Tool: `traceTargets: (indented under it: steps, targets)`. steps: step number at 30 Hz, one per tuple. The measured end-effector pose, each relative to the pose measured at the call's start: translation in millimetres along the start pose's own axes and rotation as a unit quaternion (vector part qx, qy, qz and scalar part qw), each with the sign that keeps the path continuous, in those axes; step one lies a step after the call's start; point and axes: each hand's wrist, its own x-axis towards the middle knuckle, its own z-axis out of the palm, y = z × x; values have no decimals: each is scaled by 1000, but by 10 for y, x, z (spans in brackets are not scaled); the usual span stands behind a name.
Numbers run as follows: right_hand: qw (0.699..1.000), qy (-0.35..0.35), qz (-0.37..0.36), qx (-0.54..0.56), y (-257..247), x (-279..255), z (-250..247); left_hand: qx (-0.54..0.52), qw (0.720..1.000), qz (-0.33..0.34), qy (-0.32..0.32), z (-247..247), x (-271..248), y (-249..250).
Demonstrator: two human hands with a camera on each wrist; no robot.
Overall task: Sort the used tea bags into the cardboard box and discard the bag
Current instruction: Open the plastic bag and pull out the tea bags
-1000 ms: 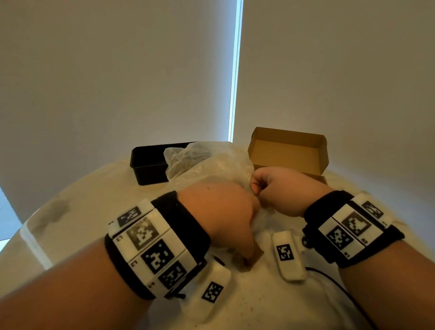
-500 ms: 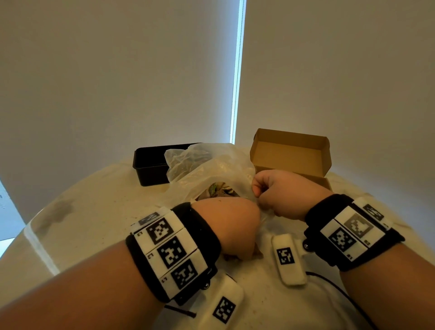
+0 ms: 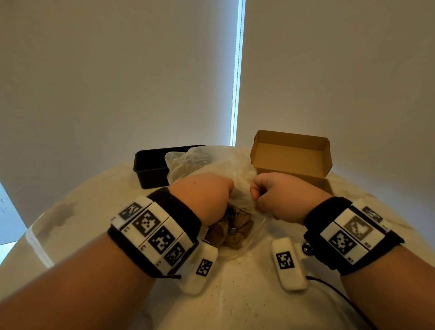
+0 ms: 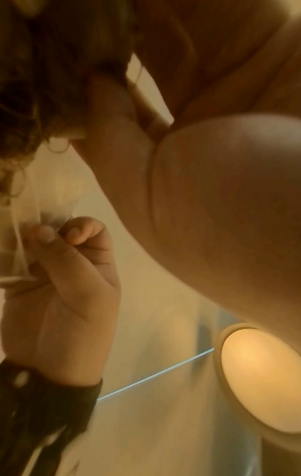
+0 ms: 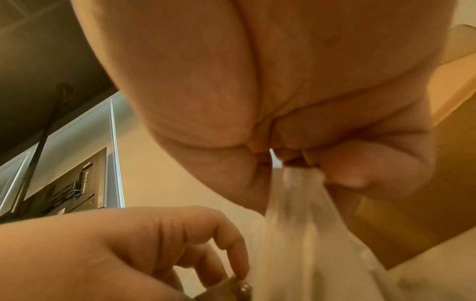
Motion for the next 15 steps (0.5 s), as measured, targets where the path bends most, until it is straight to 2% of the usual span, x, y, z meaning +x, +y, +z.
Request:
traceTargets:
  steps: [5, 10, 15]
  targets:
    - [1000, -4, 0, 0, 1, 4, 5, 56, 996, -23, -69, 54, 22, -12]
    - [1000, -20, -2, 6, -36, 9, 57, 26, 991, -46, -121, 76, 14, 34]
    - [1000, -27, -6, 9, -57, 9, 65, 53, 987, -52, -145, 78, 18, -2]
